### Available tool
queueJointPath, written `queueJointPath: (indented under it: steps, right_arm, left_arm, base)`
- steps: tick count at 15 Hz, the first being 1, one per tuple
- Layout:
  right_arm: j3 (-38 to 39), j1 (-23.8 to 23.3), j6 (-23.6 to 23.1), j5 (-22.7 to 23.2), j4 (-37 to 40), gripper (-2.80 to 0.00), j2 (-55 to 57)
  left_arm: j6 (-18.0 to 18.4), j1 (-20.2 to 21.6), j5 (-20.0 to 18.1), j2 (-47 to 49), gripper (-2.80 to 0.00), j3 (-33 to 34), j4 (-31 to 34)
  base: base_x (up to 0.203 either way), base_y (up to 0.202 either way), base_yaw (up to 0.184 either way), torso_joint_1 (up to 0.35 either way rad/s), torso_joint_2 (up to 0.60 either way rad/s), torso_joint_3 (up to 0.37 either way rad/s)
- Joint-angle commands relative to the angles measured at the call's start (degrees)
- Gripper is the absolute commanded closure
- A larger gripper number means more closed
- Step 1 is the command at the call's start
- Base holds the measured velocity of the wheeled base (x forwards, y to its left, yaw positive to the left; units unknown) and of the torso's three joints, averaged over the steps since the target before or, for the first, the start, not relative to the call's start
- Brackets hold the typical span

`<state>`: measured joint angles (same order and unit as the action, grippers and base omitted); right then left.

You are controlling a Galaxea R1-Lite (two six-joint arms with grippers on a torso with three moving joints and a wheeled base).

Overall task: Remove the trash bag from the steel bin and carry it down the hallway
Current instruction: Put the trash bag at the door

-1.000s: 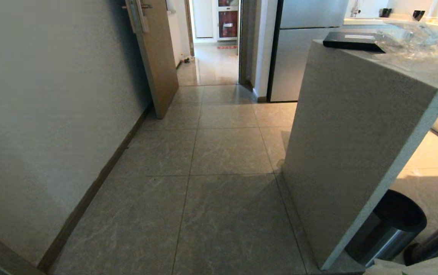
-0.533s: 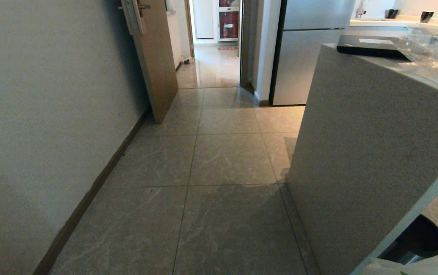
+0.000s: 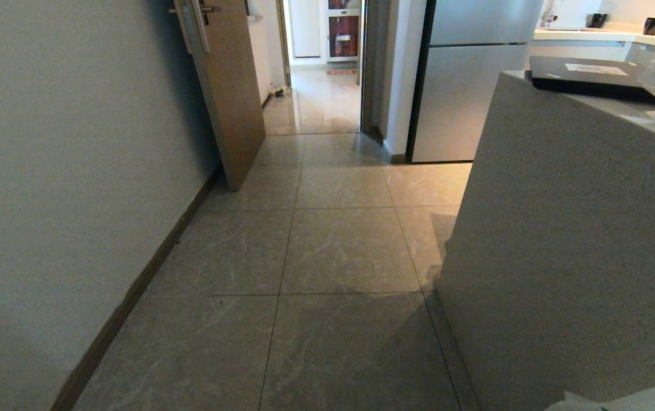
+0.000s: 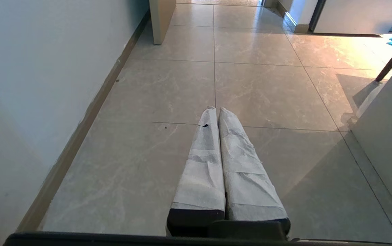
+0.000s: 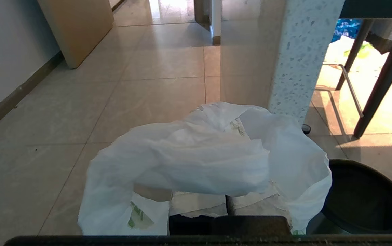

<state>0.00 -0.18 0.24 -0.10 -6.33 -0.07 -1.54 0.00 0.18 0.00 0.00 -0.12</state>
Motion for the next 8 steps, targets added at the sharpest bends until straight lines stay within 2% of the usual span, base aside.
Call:
queueJointPath:
  steps: [1,8]
  right_arm:
    - [2.3,0.0,0.0,0.0,-0.1,0.00,0.1]
    - [2.3,0.0,0.0,0.0,-0.1,0.00,0.1]
  left_arm:
    - [0.0,0.0,0.0,0.0,0.00,0.0,-0.1]
    - [0.2,0.0,0.0,0.0,0.00,0.0,-0.1]
  base:
    - [0.000,0.000,0.000,0.000,0.00,0.000]
    - [0.000,0.000,0.000,0.000,0.00,0.000]
